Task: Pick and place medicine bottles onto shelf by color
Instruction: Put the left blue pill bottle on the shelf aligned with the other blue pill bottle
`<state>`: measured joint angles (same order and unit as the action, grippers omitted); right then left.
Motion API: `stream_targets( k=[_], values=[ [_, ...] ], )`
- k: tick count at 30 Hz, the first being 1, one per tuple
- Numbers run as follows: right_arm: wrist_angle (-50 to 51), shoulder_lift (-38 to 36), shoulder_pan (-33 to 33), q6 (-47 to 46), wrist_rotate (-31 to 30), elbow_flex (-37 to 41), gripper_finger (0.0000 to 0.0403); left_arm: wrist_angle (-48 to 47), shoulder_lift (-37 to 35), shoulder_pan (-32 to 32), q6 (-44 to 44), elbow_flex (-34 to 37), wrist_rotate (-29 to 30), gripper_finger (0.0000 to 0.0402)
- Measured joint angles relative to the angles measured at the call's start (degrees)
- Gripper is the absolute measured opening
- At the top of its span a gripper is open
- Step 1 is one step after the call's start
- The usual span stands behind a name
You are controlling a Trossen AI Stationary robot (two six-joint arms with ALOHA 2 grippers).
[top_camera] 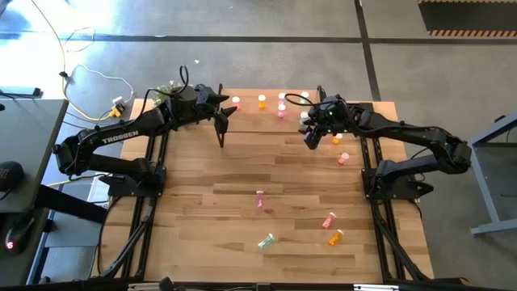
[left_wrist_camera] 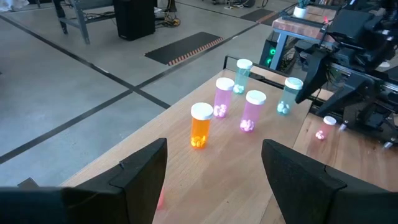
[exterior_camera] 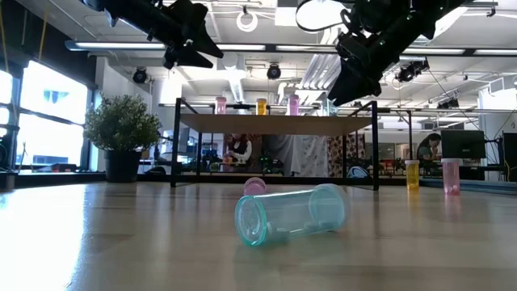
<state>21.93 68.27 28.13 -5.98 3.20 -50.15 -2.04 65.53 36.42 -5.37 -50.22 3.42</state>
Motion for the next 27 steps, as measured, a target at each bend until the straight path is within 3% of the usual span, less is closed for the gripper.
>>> stream_targets(
  k=[14, 22, 27],
  values=[
    [-0.4, 0.1, 0.4, -0.4, -3.7, 0.0, 0.0178, 0.0, 0.0, 0.0, 0.0, 0.0, 0.3, 0.025],
    [-0.7, 0.0, 0.4, -1.6, 4.0, 0.0, 0.0178, 0.0, 0.0, 0.0, 0.0, 0.0, 0.2, 0.025],
    [-3.1, 0.1, 0.4, -0.7, 4.3, 0.0, 0.0178, 0.0, 0.0, 0.0, 0.3, 0.0, 0.3, 0.025]
  ],
)
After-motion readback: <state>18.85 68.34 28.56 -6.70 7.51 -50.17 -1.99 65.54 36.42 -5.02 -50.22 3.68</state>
